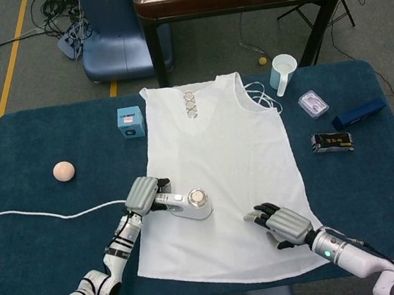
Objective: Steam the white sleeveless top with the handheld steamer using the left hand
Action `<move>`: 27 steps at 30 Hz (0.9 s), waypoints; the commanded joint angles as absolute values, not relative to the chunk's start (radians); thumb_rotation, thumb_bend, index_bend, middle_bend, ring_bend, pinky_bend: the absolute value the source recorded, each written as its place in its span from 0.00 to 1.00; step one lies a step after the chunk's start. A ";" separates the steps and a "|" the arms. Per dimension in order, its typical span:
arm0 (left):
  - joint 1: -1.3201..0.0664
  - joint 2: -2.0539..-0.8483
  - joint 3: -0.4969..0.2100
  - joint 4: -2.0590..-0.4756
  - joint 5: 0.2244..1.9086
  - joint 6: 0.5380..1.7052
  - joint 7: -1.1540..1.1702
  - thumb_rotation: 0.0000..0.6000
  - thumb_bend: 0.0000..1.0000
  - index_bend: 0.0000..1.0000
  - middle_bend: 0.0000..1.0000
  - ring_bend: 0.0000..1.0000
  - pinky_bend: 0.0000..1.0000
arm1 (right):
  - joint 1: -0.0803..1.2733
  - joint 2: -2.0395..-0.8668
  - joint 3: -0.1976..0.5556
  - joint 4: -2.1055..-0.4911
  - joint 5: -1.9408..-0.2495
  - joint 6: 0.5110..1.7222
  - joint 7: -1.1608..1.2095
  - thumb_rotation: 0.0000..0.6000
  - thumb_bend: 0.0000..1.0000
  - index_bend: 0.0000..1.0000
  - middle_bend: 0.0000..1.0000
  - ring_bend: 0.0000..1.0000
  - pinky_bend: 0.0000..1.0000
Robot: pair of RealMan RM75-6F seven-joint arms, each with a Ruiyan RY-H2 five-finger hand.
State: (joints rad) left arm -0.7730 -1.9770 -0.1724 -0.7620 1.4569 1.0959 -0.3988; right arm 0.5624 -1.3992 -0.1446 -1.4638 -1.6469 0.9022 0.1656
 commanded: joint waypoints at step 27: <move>-0.819 -2.109 -0.129 -0.477 1.504 1.154 -0.549 1.00 0.25 0.89 0.79 0.66 0.65 | 0.561 -1.399 -0.155 -1.484 -1.637 0.907 0.140 0.99 0.77 0.00 0.13 0.00 0.02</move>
State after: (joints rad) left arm -0.8250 -2.1080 -0.1382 -0.4644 1.4962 1.1461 -0.5599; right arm 0.5609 -1.3991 -0.1552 -1.4840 -1.6366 0.9071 0.1399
